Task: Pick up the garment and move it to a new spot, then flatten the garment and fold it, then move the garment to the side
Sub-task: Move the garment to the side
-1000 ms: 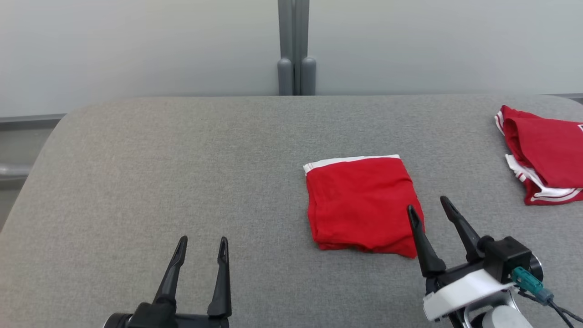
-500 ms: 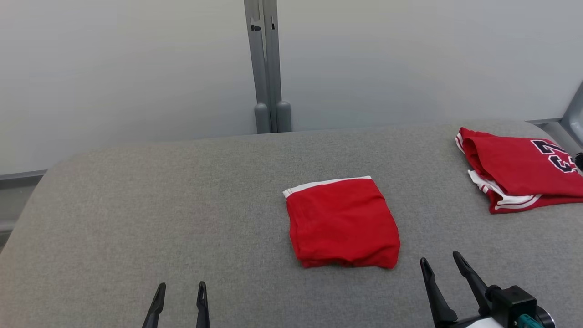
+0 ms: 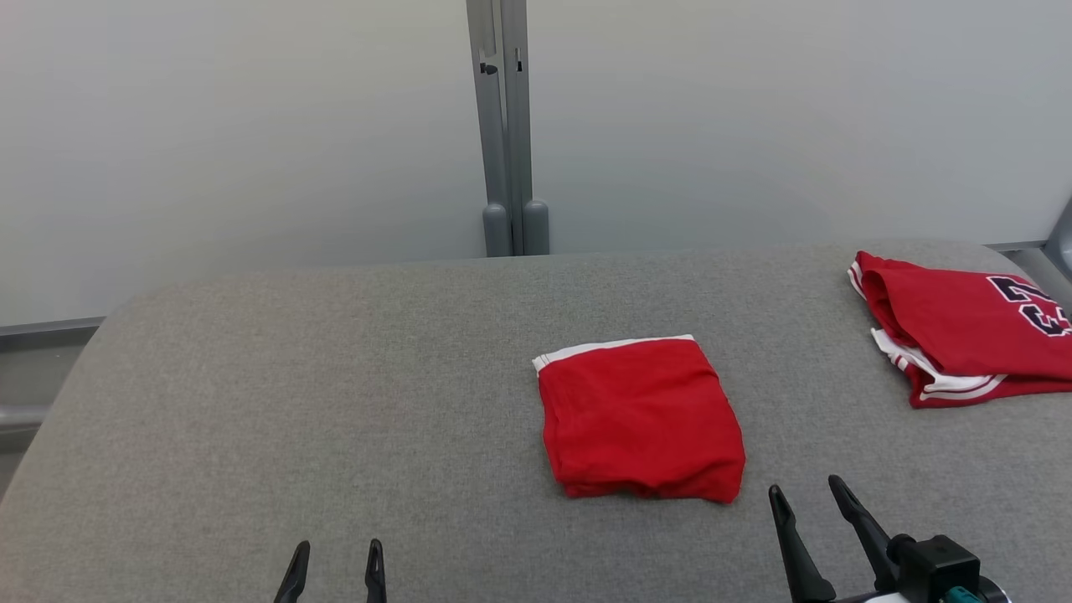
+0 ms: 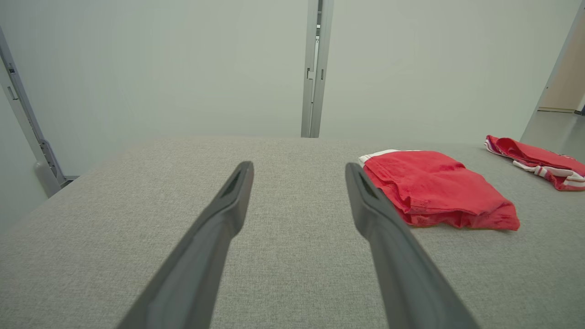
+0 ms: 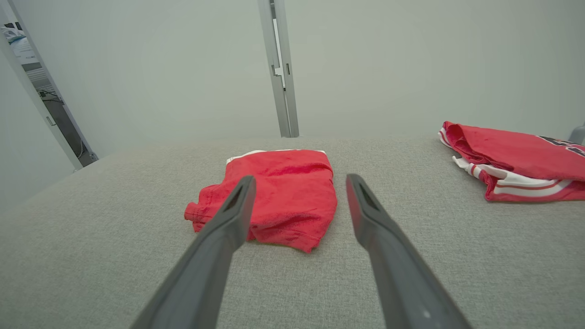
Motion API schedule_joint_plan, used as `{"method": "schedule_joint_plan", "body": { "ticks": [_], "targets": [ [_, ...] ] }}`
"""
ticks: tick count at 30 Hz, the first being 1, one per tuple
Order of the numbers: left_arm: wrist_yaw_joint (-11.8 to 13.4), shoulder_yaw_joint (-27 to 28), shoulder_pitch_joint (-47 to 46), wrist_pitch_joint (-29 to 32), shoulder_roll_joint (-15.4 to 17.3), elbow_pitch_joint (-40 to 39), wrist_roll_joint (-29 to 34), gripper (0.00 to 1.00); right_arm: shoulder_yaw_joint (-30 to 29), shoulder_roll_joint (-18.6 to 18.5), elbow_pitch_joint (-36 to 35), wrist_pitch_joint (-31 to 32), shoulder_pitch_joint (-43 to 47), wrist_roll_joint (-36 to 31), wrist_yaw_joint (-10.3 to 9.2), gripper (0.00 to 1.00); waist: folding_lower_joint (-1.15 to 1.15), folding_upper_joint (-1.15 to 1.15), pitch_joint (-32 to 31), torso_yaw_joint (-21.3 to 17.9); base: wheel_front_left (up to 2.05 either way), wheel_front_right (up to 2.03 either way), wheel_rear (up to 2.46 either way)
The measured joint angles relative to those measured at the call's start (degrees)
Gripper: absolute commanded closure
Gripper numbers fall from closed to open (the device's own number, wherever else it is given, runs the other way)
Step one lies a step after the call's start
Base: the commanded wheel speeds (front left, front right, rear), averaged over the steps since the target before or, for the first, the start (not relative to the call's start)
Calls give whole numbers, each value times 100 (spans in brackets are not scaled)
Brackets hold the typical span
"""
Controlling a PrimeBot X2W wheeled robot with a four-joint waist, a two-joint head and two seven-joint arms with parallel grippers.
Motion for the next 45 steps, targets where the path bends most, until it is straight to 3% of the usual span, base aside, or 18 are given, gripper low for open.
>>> {"method": "schedule_joint_plan", "body": {
  "ticks": [45],
  "targets": [
    [118, -122, -58, 0, 0, 64, 94, 0, 15, 131, 261, 0, -208, 202, 0, 0, 0, 0, 170, 121, 0, 0, 0]
  ]
}}
